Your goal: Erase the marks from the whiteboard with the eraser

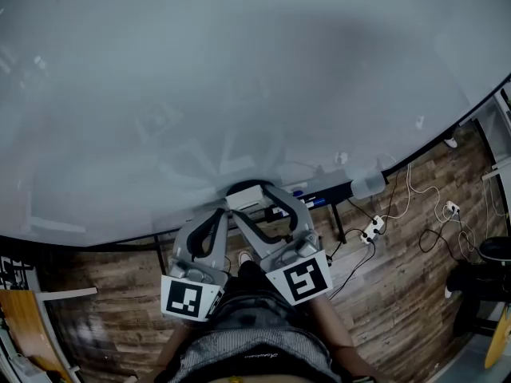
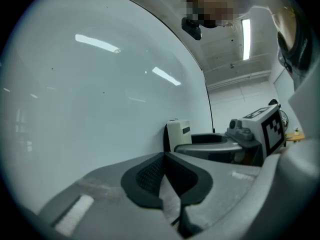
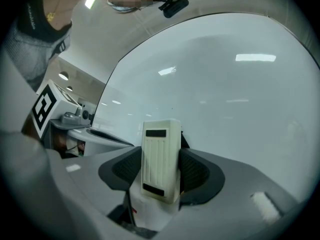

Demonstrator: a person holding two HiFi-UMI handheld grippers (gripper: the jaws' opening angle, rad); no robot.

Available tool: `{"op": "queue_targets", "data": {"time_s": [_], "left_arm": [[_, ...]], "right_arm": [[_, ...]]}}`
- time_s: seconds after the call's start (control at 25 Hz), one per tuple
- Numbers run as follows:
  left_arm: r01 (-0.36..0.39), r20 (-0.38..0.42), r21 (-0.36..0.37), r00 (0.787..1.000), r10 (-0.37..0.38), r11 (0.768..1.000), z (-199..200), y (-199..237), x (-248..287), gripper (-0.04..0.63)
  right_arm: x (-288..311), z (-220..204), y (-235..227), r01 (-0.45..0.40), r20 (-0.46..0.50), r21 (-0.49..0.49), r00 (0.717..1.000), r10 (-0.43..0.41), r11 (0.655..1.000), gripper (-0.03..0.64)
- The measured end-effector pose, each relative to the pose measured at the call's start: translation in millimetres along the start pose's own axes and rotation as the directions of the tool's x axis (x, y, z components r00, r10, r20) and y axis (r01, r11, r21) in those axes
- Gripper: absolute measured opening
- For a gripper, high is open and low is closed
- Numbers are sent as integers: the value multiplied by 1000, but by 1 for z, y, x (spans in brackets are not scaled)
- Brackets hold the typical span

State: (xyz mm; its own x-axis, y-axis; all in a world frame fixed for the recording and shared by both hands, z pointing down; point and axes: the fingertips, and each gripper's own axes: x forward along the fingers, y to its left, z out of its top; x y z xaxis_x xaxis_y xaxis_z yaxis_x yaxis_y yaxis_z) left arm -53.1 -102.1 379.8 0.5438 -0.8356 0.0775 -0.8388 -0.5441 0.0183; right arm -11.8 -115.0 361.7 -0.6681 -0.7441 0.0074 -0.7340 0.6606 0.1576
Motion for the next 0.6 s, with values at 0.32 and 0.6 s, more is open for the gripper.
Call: {"op": "queue_targets", "data": {"time_s": [0.32,0.6], "left_arm": [[-33,5,-9,999,33,999,13,-25,33,3],[-89,-2,-24,996,89,996,13,-61,73,3]], "right_arm": [[-22,1,-30,-45,-26,-10,999,45,999,245],[-55,-8,-83,-66,-29,-6,997,66,998,244]]}}
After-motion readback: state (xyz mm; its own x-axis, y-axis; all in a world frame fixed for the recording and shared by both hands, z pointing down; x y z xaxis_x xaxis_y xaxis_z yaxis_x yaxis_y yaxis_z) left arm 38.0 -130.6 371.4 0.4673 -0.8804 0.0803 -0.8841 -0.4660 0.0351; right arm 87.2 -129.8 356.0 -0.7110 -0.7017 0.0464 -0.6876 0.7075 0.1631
